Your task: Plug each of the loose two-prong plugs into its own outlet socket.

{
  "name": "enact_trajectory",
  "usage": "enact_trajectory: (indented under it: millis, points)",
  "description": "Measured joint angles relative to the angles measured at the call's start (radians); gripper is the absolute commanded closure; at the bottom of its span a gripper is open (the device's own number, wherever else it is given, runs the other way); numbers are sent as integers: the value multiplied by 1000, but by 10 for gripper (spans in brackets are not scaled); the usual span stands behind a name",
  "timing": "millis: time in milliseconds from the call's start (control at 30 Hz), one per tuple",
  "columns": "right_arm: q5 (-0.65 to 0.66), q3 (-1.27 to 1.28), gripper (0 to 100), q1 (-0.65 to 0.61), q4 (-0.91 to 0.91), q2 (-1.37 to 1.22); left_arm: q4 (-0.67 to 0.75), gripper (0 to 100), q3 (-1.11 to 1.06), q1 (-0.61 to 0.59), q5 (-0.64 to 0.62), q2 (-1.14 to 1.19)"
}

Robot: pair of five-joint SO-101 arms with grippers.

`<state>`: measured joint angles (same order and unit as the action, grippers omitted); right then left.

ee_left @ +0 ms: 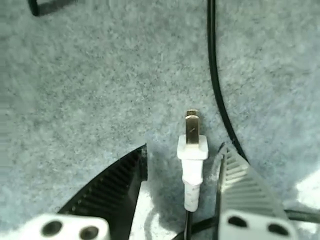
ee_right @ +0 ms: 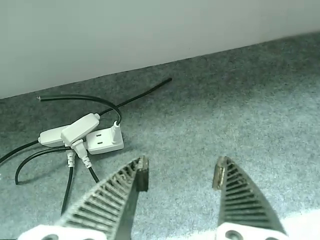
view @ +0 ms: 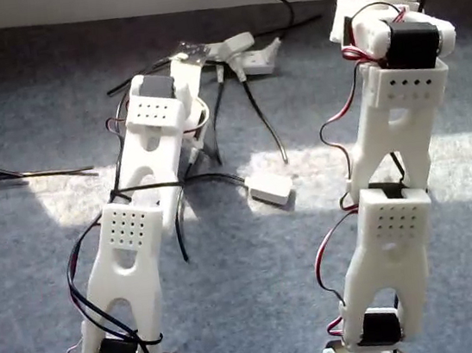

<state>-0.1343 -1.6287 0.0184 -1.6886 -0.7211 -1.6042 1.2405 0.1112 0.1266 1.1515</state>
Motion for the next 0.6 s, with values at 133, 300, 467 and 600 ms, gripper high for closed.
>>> enact_trajectory:
  millis: [133, 300, 467, 600]
  points:
    - [0, 0, 786, 0, 0, 0, -3, 793, 49, 2, 2, 8]
    - [0, 0, 786, 0, 0, 0, -3, 793, 54, 41, 5, 9]
    - [0, 0, 786, 0, 0, 0, -3, 793, 31, 58, 3, 9]
    - [0, 0, 786, 0, 0, 0, -3, 793, 11, 64, 3, 9]
